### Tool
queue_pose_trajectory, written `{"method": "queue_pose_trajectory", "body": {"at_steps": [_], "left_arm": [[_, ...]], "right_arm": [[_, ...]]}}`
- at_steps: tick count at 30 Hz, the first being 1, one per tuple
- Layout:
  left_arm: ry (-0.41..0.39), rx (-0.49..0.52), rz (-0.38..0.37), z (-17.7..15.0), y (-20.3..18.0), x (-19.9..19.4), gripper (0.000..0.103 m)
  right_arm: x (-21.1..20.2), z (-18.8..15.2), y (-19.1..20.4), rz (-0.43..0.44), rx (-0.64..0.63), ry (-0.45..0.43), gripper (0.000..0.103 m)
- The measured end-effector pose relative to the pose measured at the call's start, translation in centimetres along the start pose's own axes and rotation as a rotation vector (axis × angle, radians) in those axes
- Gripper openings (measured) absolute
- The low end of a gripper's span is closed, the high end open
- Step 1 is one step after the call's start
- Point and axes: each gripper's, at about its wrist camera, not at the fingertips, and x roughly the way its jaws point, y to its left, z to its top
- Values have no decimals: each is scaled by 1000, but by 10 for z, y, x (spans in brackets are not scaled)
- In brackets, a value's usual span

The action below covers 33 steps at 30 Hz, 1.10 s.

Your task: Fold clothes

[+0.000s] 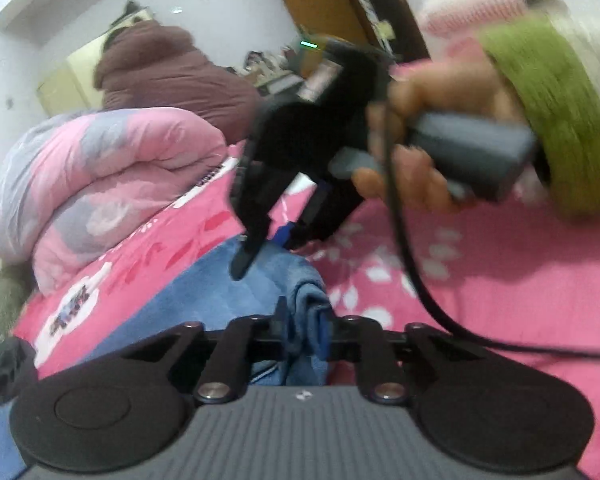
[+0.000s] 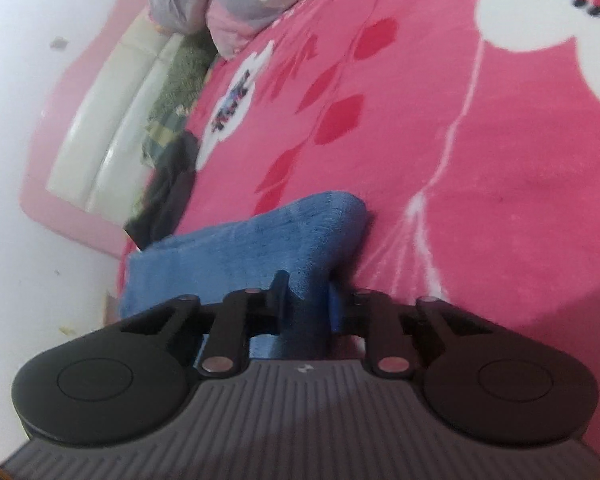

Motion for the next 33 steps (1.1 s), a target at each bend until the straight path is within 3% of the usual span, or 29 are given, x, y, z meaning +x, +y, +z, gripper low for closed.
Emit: {"method": "queue_pose_trajectory", "body": {"at_steps": [9,14,22,25,29,31,32,33], "left_arm": [[-74,-72,-29,42,-5,-15,11],[-140,-50,-128,80,-42,-17,11],[-310,-17,-468,140,-146,-26,11],[-272,0,-568,142,-182,-20,15],[-139,15,-621,122,-196,-7,27],[-125,-16,-628,110,-171,-12,40],[-135,-31,-611,104,-158,-19,48],[-145,-47,-588,98,-141,-27,52]], "right_arm": [[-48,0,1,114,-19,-154,8],[-104,4,-9,100,-54,-222,8],[-279,-36,-50,-127,-59,-415,8],[-326,-64,-68,-234,-26,-453,8],[-329,-92,-103,-404,53,-418,18],[-327,-103,-120,-477,103,-410,22],[-329,-108,-125,-502,126,-418,32],[-336,-113,-126,-487,145,-456,33]]}}
